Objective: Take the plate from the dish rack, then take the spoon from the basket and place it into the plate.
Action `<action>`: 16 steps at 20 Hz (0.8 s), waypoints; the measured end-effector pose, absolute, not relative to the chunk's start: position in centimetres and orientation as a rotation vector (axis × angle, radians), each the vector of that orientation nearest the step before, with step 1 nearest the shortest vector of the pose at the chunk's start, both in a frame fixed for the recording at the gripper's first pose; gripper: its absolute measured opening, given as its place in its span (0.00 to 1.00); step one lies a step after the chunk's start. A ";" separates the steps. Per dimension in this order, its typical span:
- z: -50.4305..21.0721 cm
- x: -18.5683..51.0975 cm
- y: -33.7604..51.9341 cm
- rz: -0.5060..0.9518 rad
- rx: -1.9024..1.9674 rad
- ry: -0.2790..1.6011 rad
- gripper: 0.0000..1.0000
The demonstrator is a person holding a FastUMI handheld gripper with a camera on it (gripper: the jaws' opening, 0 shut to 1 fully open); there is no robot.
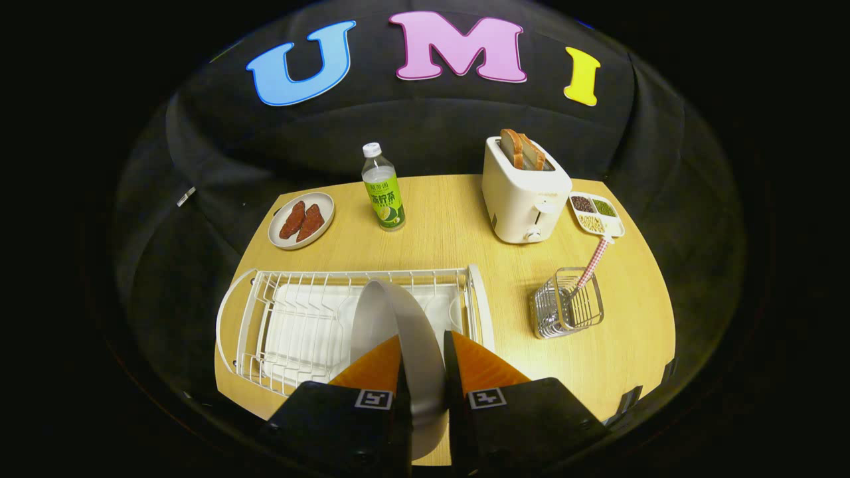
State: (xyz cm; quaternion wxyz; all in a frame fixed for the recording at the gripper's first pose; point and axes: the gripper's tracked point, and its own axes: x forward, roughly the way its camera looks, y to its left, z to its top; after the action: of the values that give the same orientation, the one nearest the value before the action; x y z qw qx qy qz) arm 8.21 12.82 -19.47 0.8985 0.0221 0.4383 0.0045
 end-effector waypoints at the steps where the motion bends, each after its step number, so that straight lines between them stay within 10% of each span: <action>1: -19.4 7.8 12.7 0.024 0.057 0.905 0.27; 16: -15.1 -3.7 -2.5 0.124 0.310 0.846 0.26</action>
State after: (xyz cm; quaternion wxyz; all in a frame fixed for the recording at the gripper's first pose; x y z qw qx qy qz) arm -3.69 -2.47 -15.13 0.8984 0.1495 0.4086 0.0600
